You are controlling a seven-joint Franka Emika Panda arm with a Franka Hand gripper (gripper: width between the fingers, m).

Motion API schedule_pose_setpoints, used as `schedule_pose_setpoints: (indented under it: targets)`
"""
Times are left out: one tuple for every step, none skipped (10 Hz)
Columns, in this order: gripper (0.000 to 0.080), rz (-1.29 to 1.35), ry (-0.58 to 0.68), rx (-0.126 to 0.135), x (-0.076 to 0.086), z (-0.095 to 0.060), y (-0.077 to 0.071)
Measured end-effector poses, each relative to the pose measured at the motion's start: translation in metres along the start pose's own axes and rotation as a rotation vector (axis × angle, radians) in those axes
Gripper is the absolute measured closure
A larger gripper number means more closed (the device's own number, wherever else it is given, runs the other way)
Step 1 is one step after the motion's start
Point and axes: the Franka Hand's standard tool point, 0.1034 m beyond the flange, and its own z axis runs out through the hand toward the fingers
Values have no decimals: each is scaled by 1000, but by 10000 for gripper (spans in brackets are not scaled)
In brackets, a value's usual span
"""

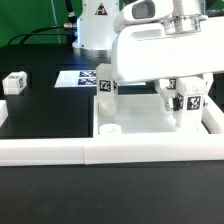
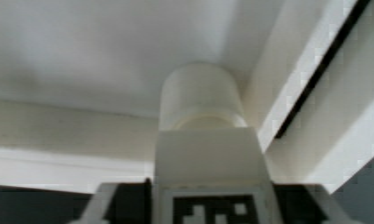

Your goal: Assemble square table

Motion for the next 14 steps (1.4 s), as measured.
schedule_pose_setpoints:
  targets:
    - [298,-1,0,0,0,0,0]
    - [178,-2,0,0,0,0,0]
    - [178,-4,0,0,0,0,0]
    - [156,-6,0,0,0,0,0]
    - [156,-8,0,0,0,0,0]
    - [151,-10,0,0,0,0,0]
    - [151,-12,0,0,0,0,0]
    - [151,-14,0,0,0,0,0]
    - [151,-17,1,0,0,0,0]
    - [151,-15,-29,0,3,-6,3]
    - [151,-12,-57,0,10,-17,7]
    - [151,-12,-70,2,12,-16,7]
    - [151,-12,-78,3,10,-13,7]
    - [151,-12,-130,10,8,-11,5]
